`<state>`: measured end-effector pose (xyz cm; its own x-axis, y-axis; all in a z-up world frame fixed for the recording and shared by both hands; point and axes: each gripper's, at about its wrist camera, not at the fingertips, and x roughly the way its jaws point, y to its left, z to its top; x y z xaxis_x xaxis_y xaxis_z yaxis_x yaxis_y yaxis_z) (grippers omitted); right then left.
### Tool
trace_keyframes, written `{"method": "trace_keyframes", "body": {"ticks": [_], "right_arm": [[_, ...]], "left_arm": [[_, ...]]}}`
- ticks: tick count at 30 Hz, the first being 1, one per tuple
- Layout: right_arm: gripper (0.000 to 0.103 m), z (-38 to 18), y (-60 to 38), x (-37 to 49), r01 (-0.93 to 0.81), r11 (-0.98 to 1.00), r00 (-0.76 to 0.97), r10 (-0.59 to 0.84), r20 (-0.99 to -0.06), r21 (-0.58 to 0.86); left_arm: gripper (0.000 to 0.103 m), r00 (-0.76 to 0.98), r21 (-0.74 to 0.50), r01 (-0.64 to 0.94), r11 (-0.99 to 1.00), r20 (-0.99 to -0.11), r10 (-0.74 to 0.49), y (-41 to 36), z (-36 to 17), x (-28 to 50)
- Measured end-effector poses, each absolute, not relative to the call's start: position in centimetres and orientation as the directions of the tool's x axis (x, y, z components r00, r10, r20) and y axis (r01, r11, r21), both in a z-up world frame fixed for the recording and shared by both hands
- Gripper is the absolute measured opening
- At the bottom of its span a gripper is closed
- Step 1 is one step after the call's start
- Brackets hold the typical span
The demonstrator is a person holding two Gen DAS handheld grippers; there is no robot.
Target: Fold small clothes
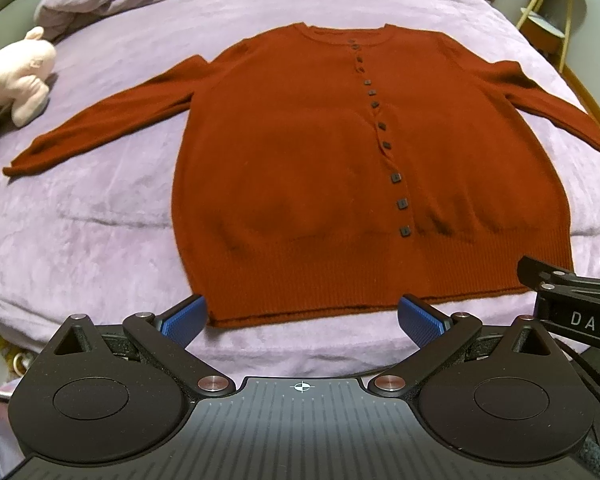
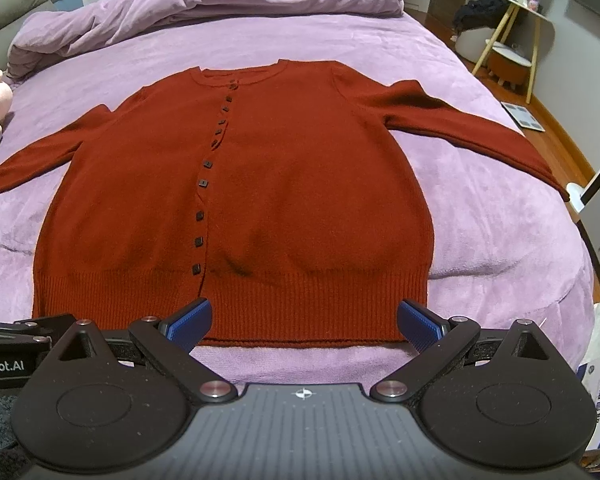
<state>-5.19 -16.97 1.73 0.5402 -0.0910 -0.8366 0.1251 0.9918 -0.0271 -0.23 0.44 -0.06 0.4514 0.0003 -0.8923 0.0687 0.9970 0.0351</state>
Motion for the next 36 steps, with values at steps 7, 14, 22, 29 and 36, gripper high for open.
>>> {"method": "trace_keyframes", "body": {"ticks": [7, 14, 22, 29, 36], "right_arm": [[0.099, 2.03, -16.75, -5.21, 0.125, 0.991, 0.545, -0.100, -0.832, -0.038], [0.099, 2.17, -16.55, -5.31, 0.118, 0.992, 0.549, -0.102, -0.829, -0.044], [0.099, 2.27, -16.75, -5.30, 0.126, 0.991, 0.549, -0.102, -0.830, -0.039], [0.099, 2.25, -16.91, -5.22, 0.128, 0.991, 0.545, -0.099, -0.832, -0.035], [0.099, 2.08, -17.04, -5.16, 0.133, 0.991, 0.540, -0.097, -0.836, -0.030]], "left_arm": [[0.103, 0.448, 0.027, 0.068, 0.997, -0.894, -0.007, 0.64, 0.06, -0.10], [0.103, 0.445, 0.022, 0.065, 0.998, -0.896, -0.009, 0.62, 0.07, -0.03], [0.103, 0.444, 0.023, 0.067, 0.997, -0.896, -0.009, 0.54, 0.06, -0.11], [0.103, 0.443, 0.023, 0.067, 0.997, -0.897, -0.009, 0.53, 0.04, -0.05], [0.103, 0.439, 0.025, 0.069, 0.997, -0.899, -0.008, 0.52, -0.05, 0.08]]}}
